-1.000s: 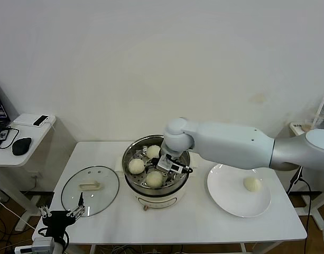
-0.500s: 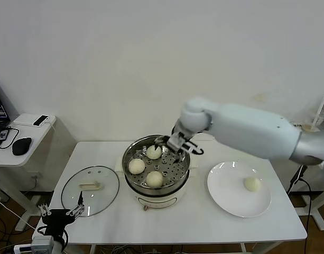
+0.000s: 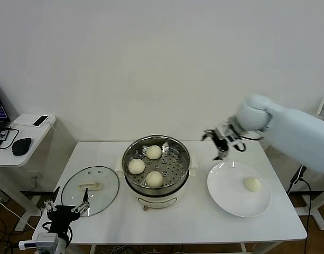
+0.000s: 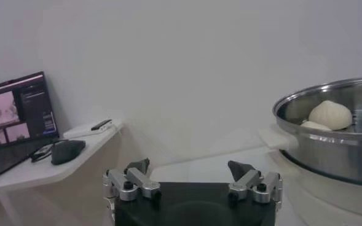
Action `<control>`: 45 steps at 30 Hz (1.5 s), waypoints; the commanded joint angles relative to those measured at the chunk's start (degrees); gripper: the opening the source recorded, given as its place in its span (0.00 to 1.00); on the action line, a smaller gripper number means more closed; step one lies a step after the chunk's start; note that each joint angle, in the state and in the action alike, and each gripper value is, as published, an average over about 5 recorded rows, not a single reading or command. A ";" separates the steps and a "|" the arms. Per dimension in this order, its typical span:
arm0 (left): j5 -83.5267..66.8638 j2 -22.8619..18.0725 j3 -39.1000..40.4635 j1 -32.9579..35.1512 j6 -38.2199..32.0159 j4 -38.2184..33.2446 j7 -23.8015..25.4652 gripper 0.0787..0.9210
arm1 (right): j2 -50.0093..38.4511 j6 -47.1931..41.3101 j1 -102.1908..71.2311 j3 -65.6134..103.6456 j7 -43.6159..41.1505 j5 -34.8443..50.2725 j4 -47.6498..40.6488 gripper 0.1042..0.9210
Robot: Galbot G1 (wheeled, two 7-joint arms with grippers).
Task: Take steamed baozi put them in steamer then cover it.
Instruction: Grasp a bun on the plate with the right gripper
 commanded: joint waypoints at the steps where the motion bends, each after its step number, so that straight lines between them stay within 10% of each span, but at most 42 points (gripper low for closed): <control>1: 0.18 0.81 1.53 -0.32 0.07 0.30 0.03 0.88 | -13.72 -1.29 -25.10 21.17 -0.24 -7.94 -0.11 0.88; 17: 0.54 1.00 1.53 0.10 0.16 0.47 0.01 0.88 | -7.64 -0.24 -44.73 38.01 3.09 -22.73 -9.18 0.88; 45: 0.79 0.31 1.04 -0.06 0.19 1.44 -0.04 0.88 | 5.50 -0.61 -35.95 31.75 5.45 -23.90 -20.05 0.88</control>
